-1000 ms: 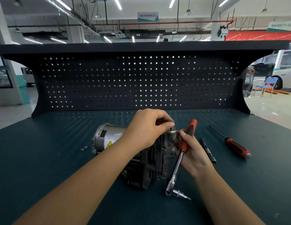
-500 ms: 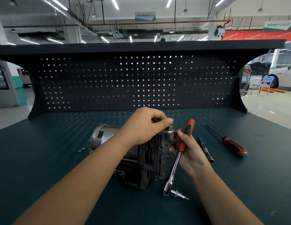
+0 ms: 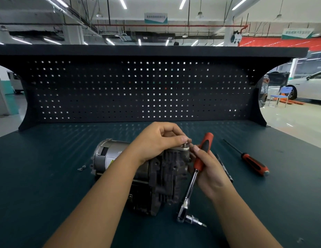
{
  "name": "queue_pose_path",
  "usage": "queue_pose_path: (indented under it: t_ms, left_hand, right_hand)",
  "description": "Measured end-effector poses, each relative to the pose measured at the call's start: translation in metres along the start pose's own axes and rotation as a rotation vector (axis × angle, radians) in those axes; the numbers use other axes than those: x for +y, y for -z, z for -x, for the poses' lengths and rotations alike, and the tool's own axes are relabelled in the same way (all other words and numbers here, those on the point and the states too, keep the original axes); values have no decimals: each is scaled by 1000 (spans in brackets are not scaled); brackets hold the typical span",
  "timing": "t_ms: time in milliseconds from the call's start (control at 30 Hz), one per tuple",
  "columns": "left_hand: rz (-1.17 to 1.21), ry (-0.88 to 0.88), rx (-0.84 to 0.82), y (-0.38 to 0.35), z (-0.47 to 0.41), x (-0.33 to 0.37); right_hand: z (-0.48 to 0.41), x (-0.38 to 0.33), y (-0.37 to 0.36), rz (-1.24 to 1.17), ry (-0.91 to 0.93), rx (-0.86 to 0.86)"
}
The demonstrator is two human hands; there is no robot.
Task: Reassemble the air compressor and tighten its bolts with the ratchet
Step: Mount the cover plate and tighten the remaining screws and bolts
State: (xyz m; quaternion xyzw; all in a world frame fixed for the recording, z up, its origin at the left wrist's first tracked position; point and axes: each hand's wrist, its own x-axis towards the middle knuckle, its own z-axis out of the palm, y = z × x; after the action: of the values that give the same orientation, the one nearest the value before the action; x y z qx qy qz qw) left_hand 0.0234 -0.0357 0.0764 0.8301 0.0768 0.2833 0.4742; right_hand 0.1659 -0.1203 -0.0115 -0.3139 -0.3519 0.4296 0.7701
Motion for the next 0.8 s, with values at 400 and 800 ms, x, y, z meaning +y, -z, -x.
queue_pose_path:
  t_ms: [400, 800]
  left_hand:
    - [70, 40, -63, 3, -3, -2]
    - [15, 92, -27, 2, -1, 2]
  right_hand:
    - [4, -115, -4, -575, 521, 97]
    - [-26, -113, -52, -994, 538, 328]
